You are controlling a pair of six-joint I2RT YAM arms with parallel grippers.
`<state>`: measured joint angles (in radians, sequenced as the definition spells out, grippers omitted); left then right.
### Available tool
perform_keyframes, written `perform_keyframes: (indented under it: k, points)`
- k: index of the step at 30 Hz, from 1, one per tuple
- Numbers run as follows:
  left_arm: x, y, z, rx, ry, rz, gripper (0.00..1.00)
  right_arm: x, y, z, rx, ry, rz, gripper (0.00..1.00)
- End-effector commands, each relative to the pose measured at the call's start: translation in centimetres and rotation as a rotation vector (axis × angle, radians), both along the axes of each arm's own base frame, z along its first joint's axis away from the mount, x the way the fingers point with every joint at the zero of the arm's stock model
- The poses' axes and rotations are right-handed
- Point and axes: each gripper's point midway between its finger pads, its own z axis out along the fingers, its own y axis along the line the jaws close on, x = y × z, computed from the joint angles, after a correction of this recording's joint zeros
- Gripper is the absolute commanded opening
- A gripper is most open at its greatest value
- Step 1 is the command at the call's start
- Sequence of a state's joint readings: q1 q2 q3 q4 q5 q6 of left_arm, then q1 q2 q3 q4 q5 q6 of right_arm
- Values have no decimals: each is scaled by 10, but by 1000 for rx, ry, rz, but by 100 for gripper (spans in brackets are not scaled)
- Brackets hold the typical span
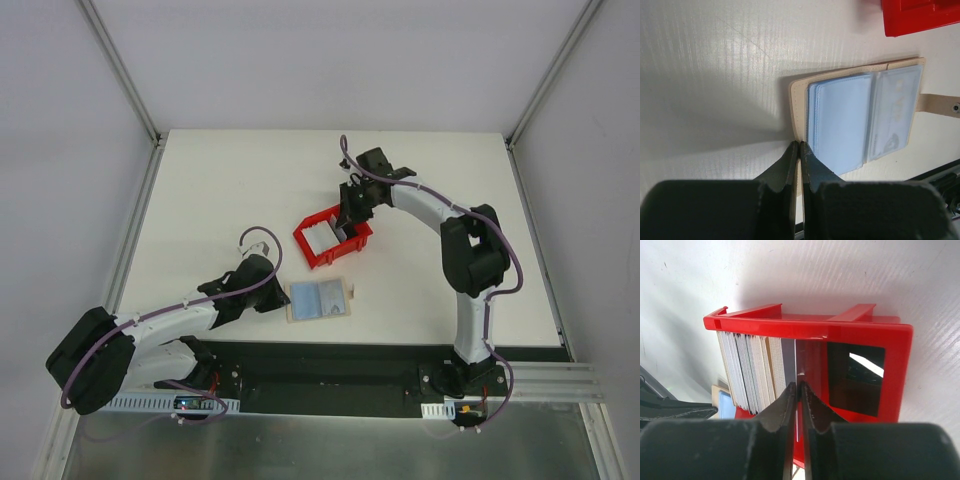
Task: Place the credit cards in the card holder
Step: Pick up the credit card from the storage box.
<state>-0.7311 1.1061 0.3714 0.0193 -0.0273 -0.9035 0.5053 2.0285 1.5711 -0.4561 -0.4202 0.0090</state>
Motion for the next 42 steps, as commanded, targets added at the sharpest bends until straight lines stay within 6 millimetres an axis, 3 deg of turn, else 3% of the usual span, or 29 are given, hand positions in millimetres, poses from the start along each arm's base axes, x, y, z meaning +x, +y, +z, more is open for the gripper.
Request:
perform_keyframes:
  k: [1, 10, 24, 26, 28, 35, 36, 39, 42]
  points:
    - [9, -7, 12, -25, -32, -10, 0, 7, 4, 44, 40, -98, 29, 9]
    - [9, -9, 12, -29, -30, -16, 0, -2, 14, 46, 82, -62, 52, 7]
    - [9, -9, 12, -31, -30, -19, 0, -9, 19, 34, -25, -92, 39, 7]
    - [9, -10, 13, -34, -34, -20, 0, -11, 23, 36, -20, -86, 22, 15]
    - [9, -10, 13, -33, -33, -23, 0, -11, 23, 36, -28, -93, 19, 7]
    - [8, -9, 13, -34, -33, -21, 0, -9, 22, 36, -43, -105, 8, 1]
    - [8, -9, 13, -35, -33, -20, 0, -9, 24, 36, -41, -105, 14, 2]
    - [8, -8, 13, -35, -35, -19, 0, -8, 27, 35, -20, -100, 21, 30]
    - [8, -9, 13, -37, -35, -22, 0, -7, 32, 35, 3, -94, 29, 42]
